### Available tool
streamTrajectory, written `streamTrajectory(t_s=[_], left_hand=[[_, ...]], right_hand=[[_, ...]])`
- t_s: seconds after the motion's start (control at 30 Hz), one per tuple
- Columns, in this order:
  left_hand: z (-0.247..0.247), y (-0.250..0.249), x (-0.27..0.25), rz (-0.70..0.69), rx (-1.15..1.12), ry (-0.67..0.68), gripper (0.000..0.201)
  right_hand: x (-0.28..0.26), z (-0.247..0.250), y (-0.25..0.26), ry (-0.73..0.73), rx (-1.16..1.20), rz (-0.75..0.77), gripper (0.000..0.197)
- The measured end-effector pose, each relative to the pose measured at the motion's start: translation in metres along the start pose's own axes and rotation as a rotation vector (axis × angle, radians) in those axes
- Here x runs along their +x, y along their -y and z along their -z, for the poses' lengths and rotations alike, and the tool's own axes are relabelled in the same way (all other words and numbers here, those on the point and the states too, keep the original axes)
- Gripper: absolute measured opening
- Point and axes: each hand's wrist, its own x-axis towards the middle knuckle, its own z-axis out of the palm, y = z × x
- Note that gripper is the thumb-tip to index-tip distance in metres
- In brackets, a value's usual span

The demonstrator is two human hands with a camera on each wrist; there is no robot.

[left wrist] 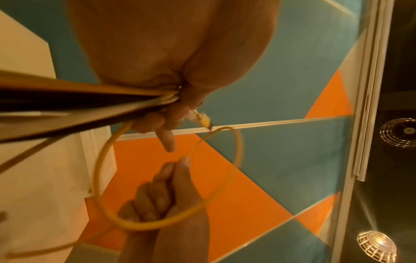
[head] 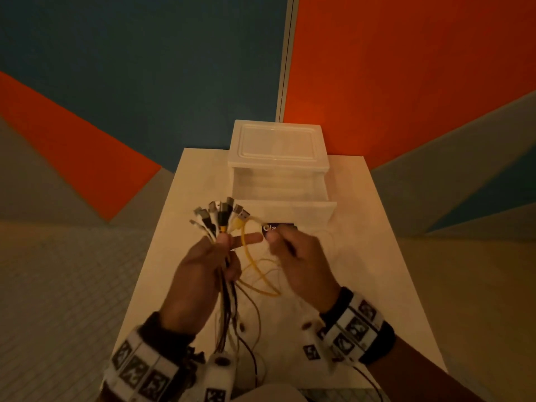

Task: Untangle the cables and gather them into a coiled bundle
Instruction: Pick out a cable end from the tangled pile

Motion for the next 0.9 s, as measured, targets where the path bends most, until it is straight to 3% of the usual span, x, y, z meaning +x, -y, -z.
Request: streamTrajectory(t_s=[0.07, 0.3, 0.37, 0.53, 0.7, 0.8, 0.9], left_hand=[[-0.005, 0.001, 0.002, 0.003, -0.048, 0.003, 0.026], [-0.005, 0.001, 0.001, -0.004, -0.029, 0.086, 0.02], [0.002, -0.006, -0.001, -0.03, -0.064, 0.101, 0.017], [0.007, -0.022, -0.009, -0.081, -0.094, 0.147, 0.018], [0.004, -0.034, -0.018, -0.119, -0.156, 0.198, 0.021], [0.009, -0.041, -0.015, -0.137, -0.149, 0.196, 0.023], [0.013, -0.032, -0.009, -0.113, -0.023, 0.155, 0.017]], right_hand=[[-0.011, -0.015, 0.007, 0.112, -0.029, -0.011, 0.032], [-0.028, -0.024, -0.016, 0.256, 0.049, -0.056, 0.031], [-0.034, -0.024, -0.049, 0.324, -0.012, -0.092, 0.024], [-0.053, -0.019, -0.144, 0.307, -0.1, -0.215, 0.028], [-0.047, -0.003, -0.205, 0.388, -0.272, -0.463, 0.028], [-0.032, 0.009, -0.208, 0.341, -0.363, -0.531, 0.024], [0.0, 0.015, -0.161, 0.093, -0.265, -0.34, 0.03]])
